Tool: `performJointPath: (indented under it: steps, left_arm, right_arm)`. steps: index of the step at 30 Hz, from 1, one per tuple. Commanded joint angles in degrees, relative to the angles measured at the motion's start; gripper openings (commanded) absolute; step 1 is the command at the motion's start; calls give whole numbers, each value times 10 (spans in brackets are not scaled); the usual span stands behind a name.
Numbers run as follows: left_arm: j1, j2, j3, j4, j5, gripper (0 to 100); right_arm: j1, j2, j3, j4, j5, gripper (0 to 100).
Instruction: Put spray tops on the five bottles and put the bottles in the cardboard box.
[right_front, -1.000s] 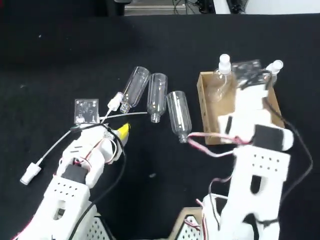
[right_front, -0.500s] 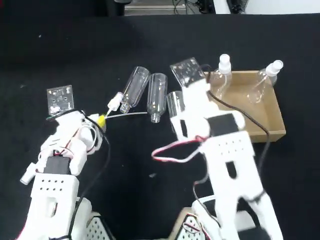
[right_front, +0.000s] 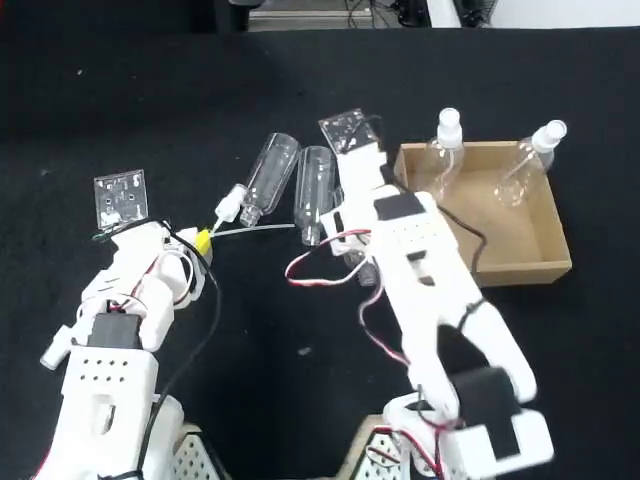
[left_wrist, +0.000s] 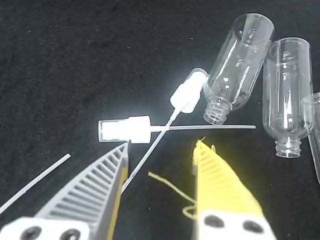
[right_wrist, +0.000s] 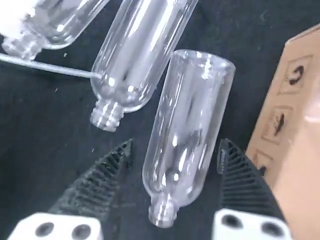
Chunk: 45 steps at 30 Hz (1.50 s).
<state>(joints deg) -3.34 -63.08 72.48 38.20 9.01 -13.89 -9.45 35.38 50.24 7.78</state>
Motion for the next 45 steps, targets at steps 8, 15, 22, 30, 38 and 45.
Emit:
performJointPath:
  steps: [8,15,22,30,38,45]
  left_arm:
    - [14,-7,-17,-11,-1,195]
    - [14,-7,-17,-11,-1,195]
    - [15,-7,-10,-14,-1,195]
    - [17,-7,-10,-14,-1,195]
    - [14,-7,-9,-14,-1,195]
    - [17,-7,-9,-14,-1,195]
  right_arm:
    - [-4,96,-6,-63,1,221]
    - [4,97,-2,-53,-1,11]
    - [64,-34,-15,115,5,20]
    - [5,-189,31,355,269,15]
    - [-12,-238,124,273,272,13]
    - [-99,-238,139,179,-123,16]
